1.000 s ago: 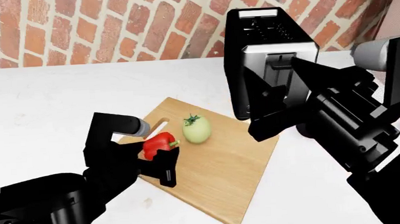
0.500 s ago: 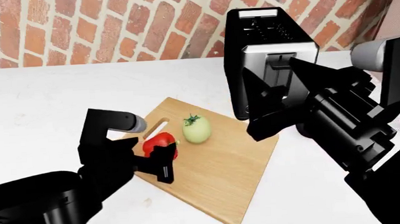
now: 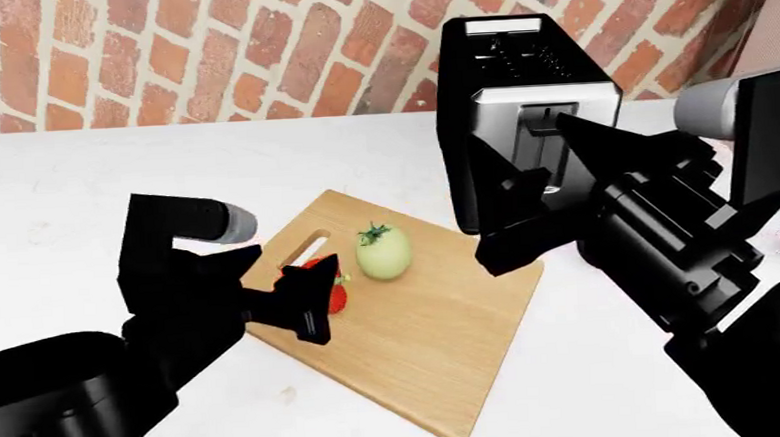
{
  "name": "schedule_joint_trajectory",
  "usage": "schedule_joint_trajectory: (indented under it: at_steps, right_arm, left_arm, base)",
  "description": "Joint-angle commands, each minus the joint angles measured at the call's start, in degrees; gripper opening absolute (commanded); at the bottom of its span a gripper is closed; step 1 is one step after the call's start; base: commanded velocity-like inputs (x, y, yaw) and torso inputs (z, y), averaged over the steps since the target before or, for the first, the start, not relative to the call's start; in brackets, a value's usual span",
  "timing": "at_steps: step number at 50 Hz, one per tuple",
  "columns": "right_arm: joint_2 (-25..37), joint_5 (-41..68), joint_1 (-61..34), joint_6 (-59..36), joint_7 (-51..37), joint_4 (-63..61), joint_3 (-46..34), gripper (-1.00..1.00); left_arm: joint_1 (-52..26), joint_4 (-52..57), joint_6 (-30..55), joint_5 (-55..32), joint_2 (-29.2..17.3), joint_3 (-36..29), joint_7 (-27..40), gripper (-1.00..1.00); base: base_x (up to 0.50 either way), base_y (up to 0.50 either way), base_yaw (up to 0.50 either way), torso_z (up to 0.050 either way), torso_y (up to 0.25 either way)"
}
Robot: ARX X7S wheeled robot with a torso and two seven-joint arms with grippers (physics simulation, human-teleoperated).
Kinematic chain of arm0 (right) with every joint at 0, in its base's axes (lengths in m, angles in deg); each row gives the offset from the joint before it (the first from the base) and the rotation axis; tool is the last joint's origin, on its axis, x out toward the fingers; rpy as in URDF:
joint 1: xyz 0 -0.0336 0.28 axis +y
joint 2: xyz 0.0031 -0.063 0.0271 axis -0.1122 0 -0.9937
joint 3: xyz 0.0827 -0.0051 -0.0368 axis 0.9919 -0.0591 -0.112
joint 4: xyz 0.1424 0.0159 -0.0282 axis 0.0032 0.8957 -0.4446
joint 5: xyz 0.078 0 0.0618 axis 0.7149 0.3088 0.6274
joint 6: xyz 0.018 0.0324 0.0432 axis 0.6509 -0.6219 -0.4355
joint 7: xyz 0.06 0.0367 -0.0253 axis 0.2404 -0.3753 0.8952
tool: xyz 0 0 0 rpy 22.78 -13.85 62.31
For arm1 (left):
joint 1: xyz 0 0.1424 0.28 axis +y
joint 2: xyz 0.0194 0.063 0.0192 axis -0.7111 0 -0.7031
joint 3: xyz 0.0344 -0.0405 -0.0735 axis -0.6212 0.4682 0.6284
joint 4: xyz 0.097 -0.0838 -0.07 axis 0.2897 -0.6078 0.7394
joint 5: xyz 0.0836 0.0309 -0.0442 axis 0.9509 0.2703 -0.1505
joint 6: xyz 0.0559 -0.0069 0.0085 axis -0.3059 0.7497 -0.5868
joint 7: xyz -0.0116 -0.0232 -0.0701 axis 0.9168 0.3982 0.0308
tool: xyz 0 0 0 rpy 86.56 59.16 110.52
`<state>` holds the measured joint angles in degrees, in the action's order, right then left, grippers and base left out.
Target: Place the avocado, onion, tomato and bell pepper on the cutting board.
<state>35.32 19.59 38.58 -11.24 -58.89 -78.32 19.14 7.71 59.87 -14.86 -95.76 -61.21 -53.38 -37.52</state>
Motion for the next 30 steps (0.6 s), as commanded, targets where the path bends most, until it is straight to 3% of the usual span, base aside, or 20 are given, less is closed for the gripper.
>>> schedule_joint_trajectory:
  at_steps: [1, 14, 30]
  right_arm:
    - [0.4, 0.8, -0.2, 0.0, -0.9, -0.3, -0.1, 1.00]
    - [4.1, 3.2, 2.8, -0.5, -4.6, -3.1, 1.1, 1.00]
    - [8.0, 7.4, 5.9, 0.7, -8.9, -5.7, 3.7, 1.00]
  left_arm:
    - [0.1, 5.6, -1.9, -7.0, -1.5, 4.4, 4.0, 1.00]
    - [2.8, 13.1, -5.1, -12.7, -2.6, 8.4, 8.4, 1.00]
    - [5.3, 14.1, -6.3, -10.3, -2.3, 9.6, 6.4, 1.00]
  base:
    - [0.00, 0.00, 0.00, 0.000, 0.000]
    - [0.00, 0.00, 0.00, 0.000, 0.000]
    - [0.00, 0.00, 0.00, 0.000, 0.000]
